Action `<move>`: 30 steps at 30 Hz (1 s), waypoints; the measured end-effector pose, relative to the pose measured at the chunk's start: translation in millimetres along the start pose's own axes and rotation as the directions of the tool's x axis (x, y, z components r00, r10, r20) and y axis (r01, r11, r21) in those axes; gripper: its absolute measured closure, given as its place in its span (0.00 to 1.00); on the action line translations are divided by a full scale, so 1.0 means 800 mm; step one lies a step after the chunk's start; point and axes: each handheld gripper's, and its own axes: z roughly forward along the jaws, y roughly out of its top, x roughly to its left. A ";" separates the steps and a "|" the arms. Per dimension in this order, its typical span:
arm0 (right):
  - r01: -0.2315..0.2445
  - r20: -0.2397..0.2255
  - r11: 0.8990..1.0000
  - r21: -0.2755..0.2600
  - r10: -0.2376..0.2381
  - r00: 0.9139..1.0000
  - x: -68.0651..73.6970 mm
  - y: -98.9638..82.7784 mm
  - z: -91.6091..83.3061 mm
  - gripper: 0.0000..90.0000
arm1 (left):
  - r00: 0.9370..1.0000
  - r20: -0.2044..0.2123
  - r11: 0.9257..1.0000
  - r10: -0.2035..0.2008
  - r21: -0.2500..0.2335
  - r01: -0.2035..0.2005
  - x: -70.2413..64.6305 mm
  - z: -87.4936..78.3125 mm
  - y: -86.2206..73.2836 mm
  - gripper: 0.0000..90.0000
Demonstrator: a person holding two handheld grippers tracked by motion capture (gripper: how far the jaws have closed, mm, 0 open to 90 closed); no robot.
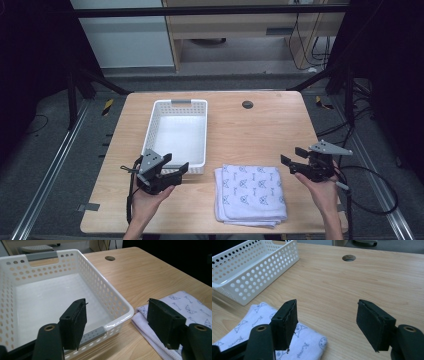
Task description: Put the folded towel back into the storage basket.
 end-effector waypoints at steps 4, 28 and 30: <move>0.002 -0.009 1.000 0.014 -0.002 1.000 0.001 -0.002 0.003 0.38 | 1.000 0.022 1.000 0.008 0.002 -0.008 -0.011 0.009 0.002 0.35; 0.027 -0.036 0.997 0.072 -0.024 0.999 0.011 -0.016 0.018 0.39 | 0.992 0.099 0.993 0.075 0.087 -0.083 -0.056 0.034 -0.022 0.35; 0.030 -0.037 0.997 0.073 -0.027 0.999 0.012 -0.017 0.019 0.39 | 0.992 0.104 0.991 0.075 0.101 -0.086 -0.058 0.036 -0.026 0.35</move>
